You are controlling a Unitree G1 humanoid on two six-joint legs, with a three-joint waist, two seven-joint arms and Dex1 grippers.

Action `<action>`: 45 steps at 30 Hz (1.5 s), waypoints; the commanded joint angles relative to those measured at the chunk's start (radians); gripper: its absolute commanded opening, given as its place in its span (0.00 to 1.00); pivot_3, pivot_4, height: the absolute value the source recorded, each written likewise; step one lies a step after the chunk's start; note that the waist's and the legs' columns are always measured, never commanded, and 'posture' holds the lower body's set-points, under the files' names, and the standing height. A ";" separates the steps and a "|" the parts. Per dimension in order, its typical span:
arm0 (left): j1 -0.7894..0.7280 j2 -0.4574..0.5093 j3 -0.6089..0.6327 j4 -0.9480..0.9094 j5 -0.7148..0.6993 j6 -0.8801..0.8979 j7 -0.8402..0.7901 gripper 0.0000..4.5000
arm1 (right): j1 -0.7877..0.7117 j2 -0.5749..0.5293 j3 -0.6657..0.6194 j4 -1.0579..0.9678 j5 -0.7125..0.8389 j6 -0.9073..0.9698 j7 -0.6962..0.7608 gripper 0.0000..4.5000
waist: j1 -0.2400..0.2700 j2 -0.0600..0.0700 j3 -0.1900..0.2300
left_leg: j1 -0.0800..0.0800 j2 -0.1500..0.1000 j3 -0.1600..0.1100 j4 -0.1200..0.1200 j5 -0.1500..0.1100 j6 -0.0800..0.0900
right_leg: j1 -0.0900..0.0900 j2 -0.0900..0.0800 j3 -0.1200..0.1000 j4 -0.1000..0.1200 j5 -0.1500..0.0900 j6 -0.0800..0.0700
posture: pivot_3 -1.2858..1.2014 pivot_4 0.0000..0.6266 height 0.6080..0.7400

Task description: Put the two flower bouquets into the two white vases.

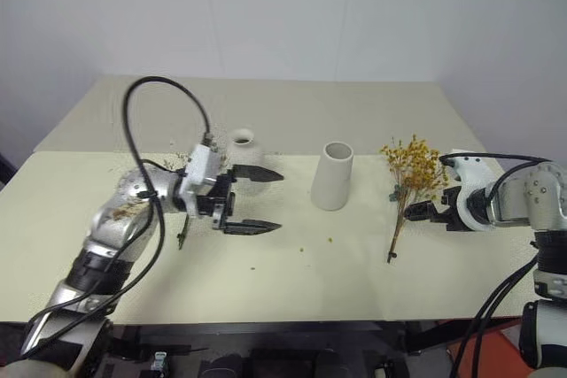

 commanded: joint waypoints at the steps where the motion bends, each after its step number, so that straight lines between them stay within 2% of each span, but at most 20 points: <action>1: -0.052 -0.059 -0.042 0.063 0.045 -0.045 -0.005 1.00 | -0.051 -0.007 0.017 0.024 -0.023 0.008 0.016 1.00 | 0.001 0.000 0.000 | 0.000 0.000 0.000 0.000 0.000 0.000 | 0.000 0.000 0.000 0.000 0.000 0.000 | 0.52 0.24 1.00; 6: -0.084 -0.111 -0.057 0.137 0.084 -0.085 -0.020 1.00 | -0.096 0.044 0.061 0.058 -0.050 0.008 0.024 1.00 | -0.003 0.000 0.000 | 0.000 0.000 0.000 0.000 0.000 0.000 | 0.000 0.000 0.000 0.000 0.000 0.000 | 0.52 0.24 1.00; 13: -0.092 -0.133 -0.058 0.150 0.102 -0.095 -0.038 1.00 | -0.150 0.115 0.080 0.125 -0.131 0.006 0.030 1.00 | 0.003 0.001 0.000 | -0.001 0.000 -0.001 0.000 0.000 0.000 | -0.001 0.000 0.000 0.000 0.001 -0.001 | 0.52 0.24 1.00; 35: -0.058 -0.114 -0.052 0.085 0.114 -0.084 -0.021 1.00 | -0.194 0.181 0.151 0.281 -0.270 -0.063 0.148 1.00 | 0.003 0.001 0.000 | -0.001 0.000 -0.001 0.000 0.000 0.000 | -0.001 0.000 0.000 0.001 0.001 -0.001 | 0.52 0.24 1.00; 38: -0.054 -0.109 -0.050 0.074 0.111 -0.079 -0.017 1.00 | -0.195 0.186 0.165 0.302 -0.285 -0.075 0.166 0.88 | 0.003 0.001 0.000 | -0.001 0.000 -0.001 0.000 0.000 0.000 | -0.001 0.000 0.000 0.000 0.001 -0.001 | 0.52 0.24 1.00; 45: -0.040 -0.091 -0.038 0.054 0.109 -0.075 -0.008 1.00 | -0.201 0.194 0.205 0.363 -0.324 -0.125 0.214 0.37 | 0.002 0.001 0.000 | -0.001 0.000 -0.001 0.000 0.000 0.000 | -0.001 0.000 0.000 0.001 0.001 -0.001 | 0.52 0.24 1.00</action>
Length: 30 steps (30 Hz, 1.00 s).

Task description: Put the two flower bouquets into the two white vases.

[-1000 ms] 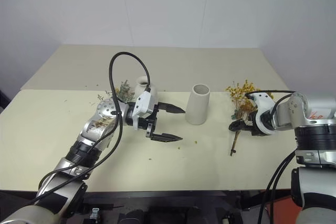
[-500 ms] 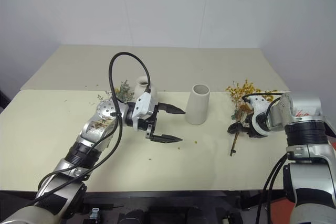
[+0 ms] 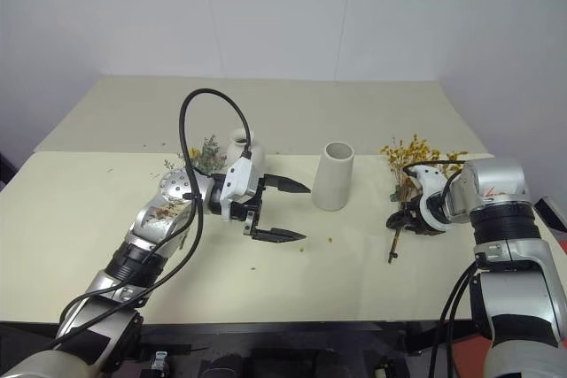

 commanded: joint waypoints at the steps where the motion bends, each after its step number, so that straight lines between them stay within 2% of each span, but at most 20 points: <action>1: -0.003 0.009 0.025 -0.041 -0.009 0.001 0.014 1.00 | -0.025 -0.001 0.011 0.026 -0.023 -0.038 0.032 0.30 | 0.000 0.000 0.000 | 0.000 0.000 0.000 0.000 0.000 0.000 | 0.000 0.000 0.000 0.000 0.000 0.000 | 0.52 0.24 1.00; 4: -0.001 0.017 0.028 -0.040 -0.006 -0.002 0.020 1.00 | -0.034 0.004 0.005 0.045 -0.037 -0.047 0.039 0.06 | -0.002 0.000 0.000 | 0.001 0.000 0.000 0.000 0.000 0.000 | 0.000 0.000 0.000 0.000 0.000 0.000 | 0.52 0.24 1.00; 5: 0.001 0.020 0.029 -0.041 -0.009 -0.004 0.017 1.00 | -0.037 0.004 0.005 0.046 -0.039 -0.049 0.046 0.01 | -0.004 0.000 0.000 | 0.001 0.000 0.000 0.000 0.000 0.000 | 0.000 0.000 0.000 0.000 0.000 0.000 | 0.52 0.24 1.00; 10: 0.005 0.027 0.026 -0.051 -0.015 -0.003 0.014 1.00 | -0.047 0.003 -0.014 0.049 -0.052 -0.049 0.048 0.01 | -0.003 0.000 0.000 | 0.000 0.000 0.000 0.000 0.000 0.000 | 0.000 0.000 0.000 0.000 0.000 0.000 | 0.52 0.24 1.00; 15: 0.016 0.028 0.037 -0.062 -0.015 0.000 0.041 1.00 | -0.028 -0.013 -0.100 -0.041 -0.062 -0.047 -0.016 0.01 | -0.002 0.001 0.000 | 0.000 0.000 0.000 0.000 0.000 0.000 | 0.000 0.000 0.000 0.000 0.000 0.000 | 0.52 0.24 1.00; 19: 0.029 0.042 0.055 -0.079 -0.022 0.011 0.055 1.00 | 0.011 0.036 -0.299 -0.192 -0.080 -0.072 -0.149 0.01 | -0.001 0.001 0.001 | -0.001 0.000 0.000 0.000 0.000 0.000 | -0.001 0.000 0.000 0.000 0.000 0.000 | 0.52 0.24 1.00; 26: 0.022 0.074 0.084 -0.061 -0.021 0.026 0.070 1.00 | 0.143 0.209 -0.438 -0.589 -0.181 -0.318 -0.401 0.01 | -0.002 0.002 0.001 | -0.001 0.000 -0.001 0.000 0.000 0.000 | -0.001 0.000 0.000 0.001 -0.001 0.002 | 0.52 0.24 1.00; 30: 0.019 0.098 0.106 -0.056 -0.024 0.028 0.072 1.00 | 0.182 0.333 -0.474 -0.748 -0.198 -0.590 -0.481 0.01 | -0.004 0.002 0.001 | 0.000 0.000 -0.001 0.000 0.000 0.000 | -0.001 0.000 0.000 0.001 -0.001 0.002 | 0.52 0.24 1.00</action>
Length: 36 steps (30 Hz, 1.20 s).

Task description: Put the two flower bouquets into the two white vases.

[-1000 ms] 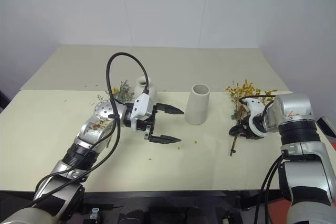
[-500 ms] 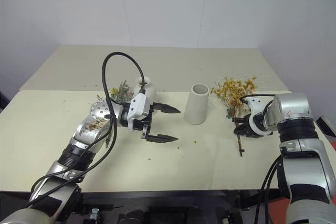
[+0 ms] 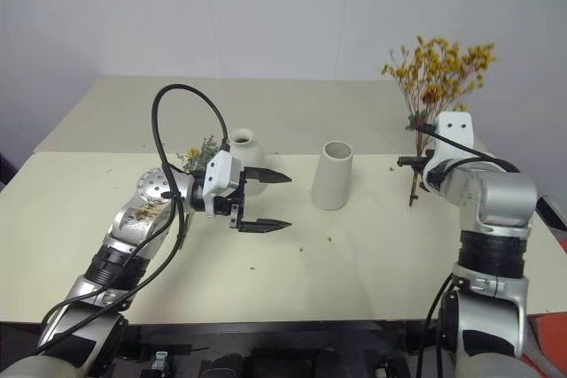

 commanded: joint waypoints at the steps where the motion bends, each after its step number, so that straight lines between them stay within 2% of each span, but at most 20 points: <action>1: -0.016 0.027 0.039 -0.018 -0.011 0.002 0.003 1.00 | -0.003 0.075 -0.064 -0.151 -0.025 -0.241 -0.088 0.01 | -0.003 0.000 0.000 | 0.000 0.000 0.000 0.000 0.000 0.000 | 0.000 0.000 0.000 0.000 0.000 0.000 | 0.52 0.24 1.00; 5: -0.014 0.049 0.058 -0.016 -0.012 0.003 0.010 1.00 | -0.015 0.172 -0.106 -0.236 -0.001 -0.309 -0.167 0.01 | 0.000 0.000 0.000 | 0.000 0.000 0.000 0.000 0.000 0.000 | 0.000 0.000 0.000 0.000 0.001 -0.001 | 0.52 0.24 1.00; 8: -0.010 0.063 0.071 -0.015 -0.012 0.003 0.014 1.00 | 0.011 0.220 -0.069 -0.318 -0.012 -0.341 -0.193 0.01 | 0.001 0.001 0.000 | 0.000 0.000 0.000 0.000 0.000 0.000 | 0.000 0.000 0.000 0.000 0.001 -0.002 | 0.52 0.24 1.00; 12: -0.004 0.074 0.085 -0.015 -0.013 0.005 0.019 1.00 | 0.010 0.315 -0.042 -0.411 0.022 -0.307 -0.234 0.01 | -0.001 0.001 0.000 | 0.000 0.000 0.000 0.000 0.000 0.000 | 0.000 0.000 0.000 0.000 0.001 -0.002 | 0.52 0.24 1.00; 14: -0.001 0.077 0.089 -0.016 -0.015 0.003 0.023 1.00 | -0.003 0.363 -0.056 -0.440 0.090 -0.243 -0.231 0.01 | -0.003 0.001 0.000 | 0.000 0.000 0.000 0.000 0.000 0.000 | 0.000 0.000 0.000 0.001 0.001 -0.002 | 0.52 0.24 1.00; 15: 0.000 0.076 0.094 -0.013 -0.017 0.005 0.030 1.00 | 0.002 0.372 -0.023 -0.463 0.087 -0.236 -0.230 0.01 | -0.003 0.001 0.000 | 0.001 0.001 -0.001 0.000 0.000 0.000 | 0.000 0.000 0.000 0.001 0.001 -0.002 | 0.52 0.24 1.00; 18: 0.002 0.079 0.103 0.001 -0.016 0.000 0.035 1.00 | 0.026 0.374 0.074 -0.494 0.048 -0.256 -0.227 0.01 | -0.004 0.002 0.001 | 0.001 0.001 -0.001 0.000 0.000 0.000 | 0.000 0.000 0.000 0.002 0.001 -0.002 | 0.52 0.24 1.00; 22: 0.010 0.084 0.110 0.002 -0.011 -0.004 0.037 1.00 | 0.048 0.387 0.134 -0.483 0.029 -0.288 -0.222 0.01 | -0.012 0.002 0.001 | 0.001 0.001 -0.001 0.000 0.000 0.000 | 0.000 0.000 -0.001 0.001 0.001 -0.003 | 0.52 0.24 1.00; 36: 0.052 0.113 0.137 -0.030 -0.015 -0.004 0.063 1.00 | 0.125 0.383 0.228 -0.357 -0.025 -0.453 -0.150 0.01 | -0.021 0.002 0.001 | 0.001 0.000 -0.001 -0.001 0.000 0.000 | 0.000 0.000 -0.001 0.001 0.001 -0.002 | 0.52 0.24 1.00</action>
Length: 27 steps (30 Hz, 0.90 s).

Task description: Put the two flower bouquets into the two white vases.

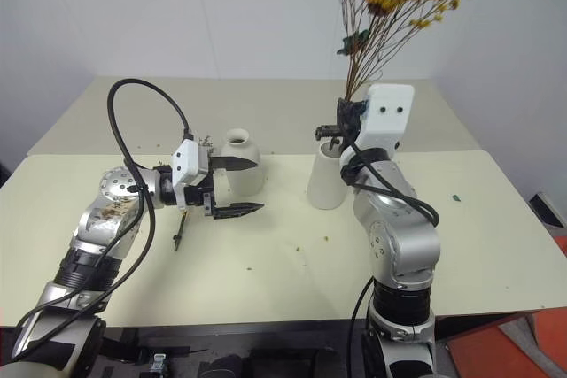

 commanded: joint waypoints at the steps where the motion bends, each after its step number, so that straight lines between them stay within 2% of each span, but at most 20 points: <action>1: 0.004 0.015 0.033 -0.041 -0.014 -0.013 0.010 1.00 | 0.006 -0.017 0.014 0.009 -0.022 -0.080 0.030 0.01 | 0.000 0.000 0.000 | 0.000 0.000 0.000 0.000 0.000 0.000 | 0.000 0.000 0.000 0.000 0.000 0.000 | 0.52 0.24 1.00; 5: 0.009 0.018 0.035 -0.043 -0.012 -0.017 0.015 1.00 | 0.016 -0.024 0.032 0.033 -0.045 -0.118 0.044 0.01 | -0.001 0.000 0.000 | 0.000 0.000 0.000 0.000 0.000 0.000 | 0.000 0.000 0.000 0.000 0.000 0.000 | 0.52 0.24 1.00; 6: 0.009 0.019 0.035 -0.041 -0.009 -0.020 0.016 1.00 | 0.018 -0.024 0.034 0.036 -0.048 -0.127 0.046 0.13 | -0.001 0.000 0.000 | 0.000 0.000 0.000 0.000 0.000 0.000 | 0.000 0.000 0.000 0.000 0.000 0.000 | 0.52 0.24 1.00; 8: 0.008 0.020 0.036 -0.038 -0.007 -0.024 0.017 1.00 | 0.021 -0.029 0.043 0.034 -0.060 -0.134 0.047 0.24 | 0.000 0.000 0.000 | 0.000 0.000 0.000 0.000 0.000 0.000 | 0.000 0.000 0.000 0.000 0.000 0.000 | 0.52 0.24 1.00; 11: 0.008 0.023 0.037 -0.036 -0.007 -0.028 0.015 1.00 | 0.048 -0.044 0.051 -0.005 -0.060 -0.129 0.070 0.45 | 0.000 0.000 0.000 | 0.000 0.000 0.000 0.000 0.000 0.000 | 0.000 0.000 0.000 0.000 0.000 0.000 | 0.52 0.24 1.00; 20: -0.001 0.023 0.036 -0.013 -0.007 -0.044 0.004 1.00 | 0.130 -0.100 0.053 -0.141 -0.043 -0.006 0.097 0.45 | 0.001 0.000 0.000 | 0.000 0.000 0.000 0.000 0.000 0.000 | 0.000 0.000 0.000 -0.001 -0.001 0.001 | 0.52 0.24 1.00; 27: -0.019 0.010 0.021 0.014 0.000 -0.054 -0.005 1.00 | 0.082 -0.169 0.060 -0.170 -0.016 0.253 0.128 0.45 | 0.001 0.000 0.000 | 0.000 0.000 0.000 0.000 0.000 0.000 | 0.000 0.000 0.000 0.000 -0.001 0.001 | 0.52 0.24 1.00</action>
